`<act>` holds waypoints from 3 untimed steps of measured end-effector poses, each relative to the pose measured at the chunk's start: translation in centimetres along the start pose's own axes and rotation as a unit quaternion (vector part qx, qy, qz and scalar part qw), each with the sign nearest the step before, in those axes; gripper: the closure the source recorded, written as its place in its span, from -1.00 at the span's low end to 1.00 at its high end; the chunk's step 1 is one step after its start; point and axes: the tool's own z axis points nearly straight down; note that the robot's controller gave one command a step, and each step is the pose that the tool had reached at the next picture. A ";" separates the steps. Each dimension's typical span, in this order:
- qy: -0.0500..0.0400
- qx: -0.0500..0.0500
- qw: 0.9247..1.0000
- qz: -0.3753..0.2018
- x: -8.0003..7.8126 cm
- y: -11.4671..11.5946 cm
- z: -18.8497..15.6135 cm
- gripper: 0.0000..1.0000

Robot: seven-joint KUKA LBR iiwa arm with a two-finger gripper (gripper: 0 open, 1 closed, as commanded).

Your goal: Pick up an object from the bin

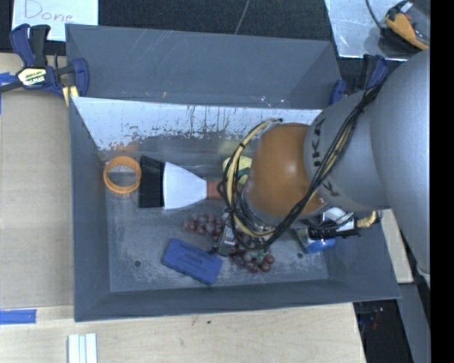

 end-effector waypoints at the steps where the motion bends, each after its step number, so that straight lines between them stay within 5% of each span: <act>1: -0.001 0.000 1.000 0.000 0.0 0.0 -0.6 1.00; 3: -0.002 -0.001 1.000 0.000 -0.1 -0.1 -2.5 1.00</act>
Offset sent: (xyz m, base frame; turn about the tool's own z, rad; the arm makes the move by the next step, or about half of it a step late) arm 0.0000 -0.0002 0.0113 0.0002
